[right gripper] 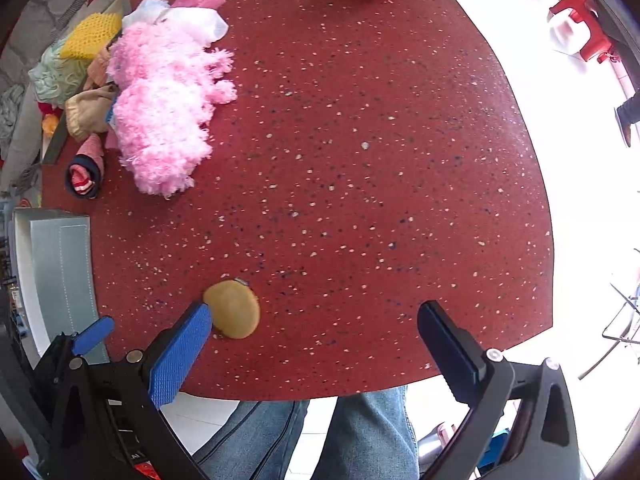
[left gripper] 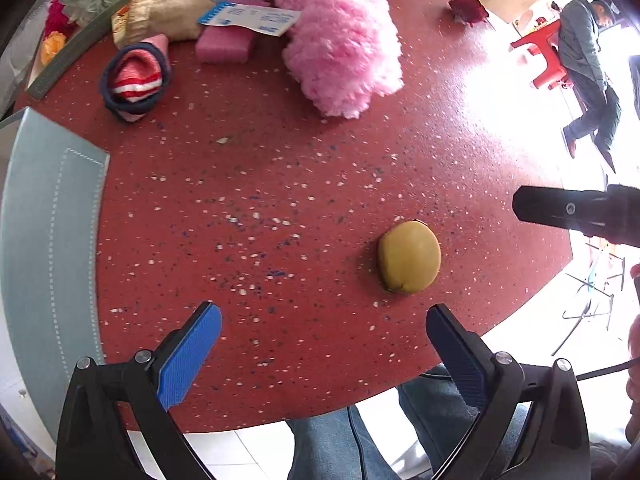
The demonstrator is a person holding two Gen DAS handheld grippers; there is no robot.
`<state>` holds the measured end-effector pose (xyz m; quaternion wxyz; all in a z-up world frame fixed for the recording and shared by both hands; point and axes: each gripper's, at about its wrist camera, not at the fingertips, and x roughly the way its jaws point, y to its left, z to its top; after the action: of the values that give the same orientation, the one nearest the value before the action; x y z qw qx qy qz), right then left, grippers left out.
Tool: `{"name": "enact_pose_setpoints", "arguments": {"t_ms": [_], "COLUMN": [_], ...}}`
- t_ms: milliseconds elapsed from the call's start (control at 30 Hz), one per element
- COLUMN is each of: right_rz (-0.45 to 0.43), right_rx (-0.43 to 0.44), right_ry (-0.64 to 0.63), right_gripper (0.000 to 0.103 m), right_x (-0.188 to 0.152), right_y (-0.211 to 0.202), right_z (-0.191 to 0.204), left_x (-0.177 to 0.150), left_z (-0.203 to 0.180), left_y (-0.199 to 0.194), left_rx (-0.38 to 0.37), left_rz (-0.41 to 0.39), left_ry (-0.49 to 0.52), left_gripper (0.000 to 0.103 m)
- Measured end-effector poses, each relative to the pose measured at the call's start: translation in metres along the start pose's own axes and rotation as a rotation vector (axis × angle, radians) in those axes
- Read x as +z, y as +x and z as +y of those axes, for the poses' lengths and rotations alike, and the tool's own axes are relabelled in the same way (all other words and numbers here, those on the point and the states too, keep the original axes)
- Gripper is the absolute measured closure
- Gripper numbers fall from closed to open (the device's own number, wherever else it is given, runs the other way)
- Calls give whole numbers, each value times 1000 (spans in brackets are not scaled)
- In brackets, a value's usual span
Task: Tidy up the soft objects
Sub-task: 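Move the left tool to the olive sponge while the right tool approaches the red rose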
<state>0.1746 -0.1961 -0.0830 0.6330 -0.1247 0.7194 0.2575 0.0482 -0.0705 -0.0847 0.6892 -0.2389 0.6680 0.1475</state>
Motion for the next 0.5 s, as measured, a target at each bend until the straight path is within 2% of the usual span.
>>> {"name": "enact_pose_setpoints", "arguments": {"t_ms": [100,267,500], "right_rz": [6,-7,-63], "right_rx": [-21,-52,-93], "right_ry": [-4,-53,-198], "right_gripper": [0,0,0], "right_x": [7,33,107], "right_y": [3,4,-5], "right_z": [-17,-38,-45], "left_x": [3,12,27], "left_z": [-20,-41,-48], "left_y": [12,26,38], "left_rx": [16,68,133], "left_rz": [15,12,-8], "left_ry": [-16,-105,-357], "left_gripper": [0,0,0]}}
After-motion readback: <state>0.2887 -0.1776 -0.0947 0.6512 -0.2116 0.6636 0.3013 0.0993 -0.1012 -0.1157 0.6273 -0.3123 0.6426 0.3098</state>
